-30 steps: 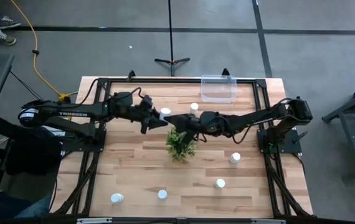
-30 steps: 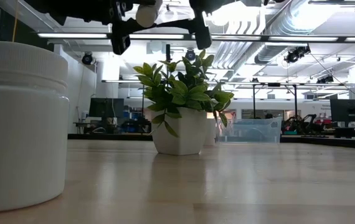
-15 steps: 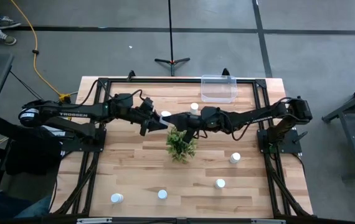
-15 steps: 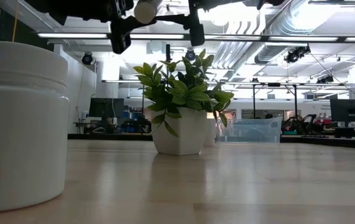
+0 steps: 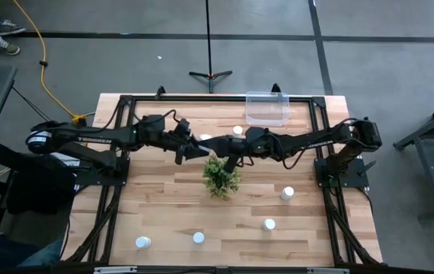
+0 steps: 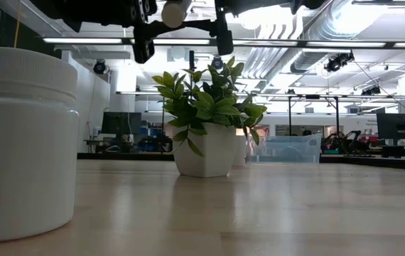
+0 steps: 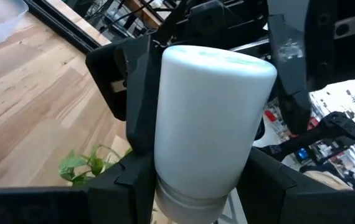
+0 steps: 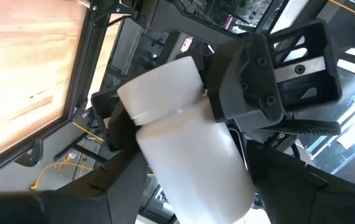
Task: Pick and place pill bottles into a basket
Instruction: Put the white pill bottle into the transparent bin
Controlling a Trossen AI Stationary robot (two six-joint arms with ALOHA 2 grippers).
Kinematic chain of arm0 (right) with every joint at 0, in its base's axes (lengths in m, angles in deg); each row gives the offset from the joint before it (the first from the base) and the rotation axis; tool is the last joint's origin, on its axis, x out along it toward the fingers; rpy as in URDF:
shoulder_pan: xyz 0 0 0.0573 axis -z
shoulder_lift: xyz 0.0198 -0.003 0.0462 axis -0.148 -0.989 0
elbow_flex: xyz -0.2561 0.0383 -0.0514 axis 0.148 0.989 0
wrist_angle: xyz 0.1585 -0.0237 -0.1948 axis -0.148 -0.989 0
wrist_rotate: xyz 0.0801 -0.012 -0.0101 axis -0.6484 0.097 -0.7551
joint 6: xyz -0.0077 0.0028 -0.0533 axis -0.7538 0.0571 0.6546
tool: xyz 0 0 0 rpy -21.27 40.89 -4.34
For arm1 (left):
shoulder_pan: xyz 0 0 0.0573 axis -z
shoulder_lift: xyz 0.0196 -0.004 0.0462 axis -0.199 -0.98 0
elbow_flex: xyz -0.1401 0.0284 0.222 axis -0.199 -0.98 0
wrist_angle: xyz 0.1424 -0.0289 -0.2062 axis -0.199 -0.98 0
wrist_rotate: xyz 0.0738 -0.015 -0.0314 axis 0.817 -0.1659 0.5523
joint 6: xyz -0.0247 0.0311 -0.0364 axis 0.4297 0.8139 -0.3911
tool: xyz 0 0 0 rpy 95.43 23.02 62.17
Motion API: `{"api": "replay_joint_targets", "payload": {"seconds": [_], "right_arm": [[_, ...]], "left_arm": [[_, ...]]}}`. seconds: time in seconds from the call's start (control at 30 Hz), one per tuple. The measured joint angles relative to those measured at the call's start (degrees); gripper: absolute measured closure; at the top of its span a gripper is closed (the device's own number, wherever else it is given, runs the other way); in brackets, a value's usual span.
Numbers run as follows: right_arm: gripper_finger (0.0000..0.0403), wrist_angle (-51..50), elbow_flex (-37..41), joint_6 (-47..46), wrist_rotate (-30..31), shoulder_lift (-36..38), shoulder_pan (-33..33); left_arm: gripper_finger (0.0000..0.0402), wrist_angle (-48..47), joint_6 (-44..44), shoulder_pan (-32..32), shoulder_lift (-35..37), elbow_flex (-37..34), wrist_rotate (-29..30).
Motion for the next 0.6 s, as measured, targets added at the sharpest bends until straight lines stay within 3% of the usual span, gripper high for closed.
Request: {"api": "replay_joint_targets", "payload": {"seconds": [0.6], "right_arm": [[0.0144, 0.1, 0.0, -0.5, 2.1, 0.0, -0.3]], "left_arm": [[0.0191, 2.1, -0.2, 0.0, -0.3, 0.0, 0.9]]}}
